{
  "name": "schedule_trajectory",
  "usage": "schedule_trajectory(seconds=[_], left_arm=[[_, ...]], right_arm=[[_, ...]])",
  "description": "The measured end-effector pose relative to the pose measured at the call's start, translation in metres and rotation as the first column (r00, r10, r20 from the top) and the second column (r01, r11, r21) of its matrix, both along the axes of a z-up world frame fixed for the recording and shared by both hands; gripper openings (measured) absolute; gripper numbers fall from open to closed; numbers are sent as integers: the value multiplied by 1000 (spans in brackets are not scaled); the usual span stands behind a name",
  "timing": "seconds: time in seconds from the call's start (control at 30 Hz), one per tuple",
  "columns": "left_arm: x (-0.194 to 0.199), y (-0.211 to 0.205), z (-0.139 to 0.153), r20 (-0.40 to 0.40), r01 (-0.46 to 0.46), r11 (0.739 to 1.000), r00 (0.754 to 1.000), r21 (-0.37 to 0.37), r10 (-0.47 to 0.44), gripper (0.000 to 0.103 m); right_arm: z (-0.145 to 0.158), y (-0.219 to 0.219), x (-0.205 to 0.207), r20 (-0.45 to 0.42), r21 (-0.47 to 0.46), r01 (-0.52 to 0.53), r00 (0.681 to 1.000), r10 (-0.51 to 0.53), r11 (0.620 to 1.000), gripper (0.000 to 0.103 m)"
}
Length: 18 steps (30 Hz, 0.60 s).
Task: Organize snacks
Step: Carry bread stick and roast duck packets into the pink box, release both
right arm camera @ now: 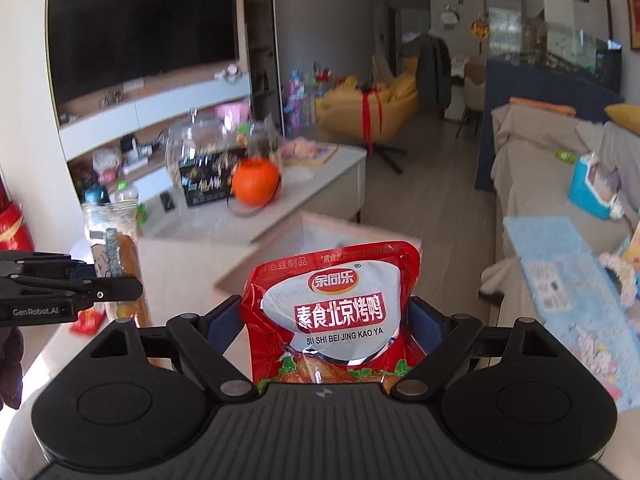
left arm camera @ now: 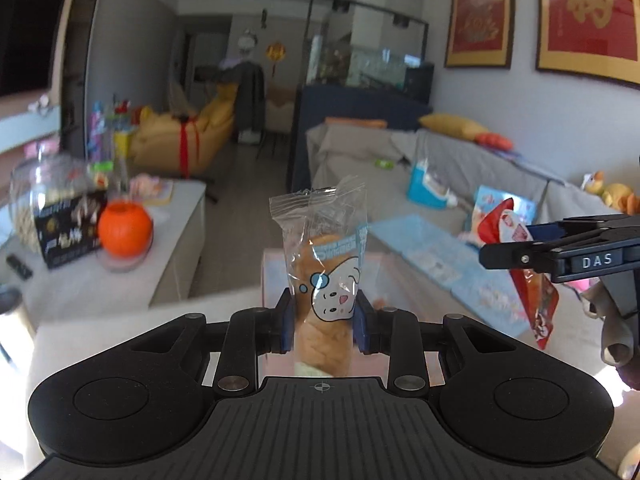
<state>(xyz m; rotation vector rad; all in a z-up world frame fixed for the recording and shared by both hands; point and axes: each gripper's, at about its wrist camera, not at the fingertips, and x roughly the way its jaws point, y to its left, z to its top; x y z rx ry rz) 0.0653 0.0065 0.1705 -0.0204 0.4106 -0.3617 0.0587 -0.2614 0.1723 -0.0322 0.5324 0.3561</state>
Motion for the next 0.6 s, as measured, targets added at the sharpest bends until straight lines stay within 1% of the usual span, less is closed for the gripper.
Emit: schedule_trajectory(seconds=[0.03, 0.07, 0.13, 0.2, 0.27, 0.3, 0.33, 0.37, 0.4, 0.43, 0.5, 0.53, 0.6], left_arm=[[5, -5, 12, 48, 8, 1000, 999, 11, -9, 33], [12, -10, 22, 79, 16, 1000, 997, 21, -18, 33], [30, -20, 35, 95, 39, 999, 995, 20, -41, 33], [49, -24, 40, 70, 70, 998, 995, -8, -69, 33], [76, -28, 36, 12, 102, 994, 995, -44, -101, 34], [91, -29, 28, -23, 112, 991, 993, -67, -113, 35], [112, -29, 12, -67, 109, 990, 991, -89, -115, 38], [132, -29, -5, -133, 86, 991, 986, -101, -99, 39], [151, -26, -25, -220, 42, 993, 973, -113, -66, 37], [160, -20, -40, -274, -1, 991, 961, -132, -35, 37], [159, -3, -55, -293, -27, 981, 955, -192, -31, 37], [153, 9, -57, -284, -23, 979, 958, -205, -37, 37], [138, 28, -57, -252, -44, 983, 968, -180, -2, 37]], right_arm=[[15, -1, 6, 38, 14, 10, 999, -10, 1000, 87], [28, 0, 12, 68, 28, 21, 997, -23, 999, 87], [46, 3, 24, 117, 46, 36, 992, -41, 998, 87], [57, 8, 38, 149, 57, 50, 987, -58, 997, 87], [63, 11, 54, 152, 83, 61, 986, -73, 995, 87], [64, 12, 63, 143, 105, 61, 987, -75, 993, 87], [63, 13, 74, 125, 132, 63, 989, -80, 989, 87], [60, 12, 85, 104, 167, 67, 991, -85, 984, 87], [55, 12, 97, 80, 198, 75, 993, -92, 977, 91], [49, 14, 111, 37, 211, 90, 994, -100, 973, 97], [31, 18, 143, -121, 197, 114, 989, -91, 974, 97], [24, 17, 152, -167, 191, 123, 982, -92, 974, 97], [12, 12, 155, -190, 171, 126, 977, -93, 977, 97]])
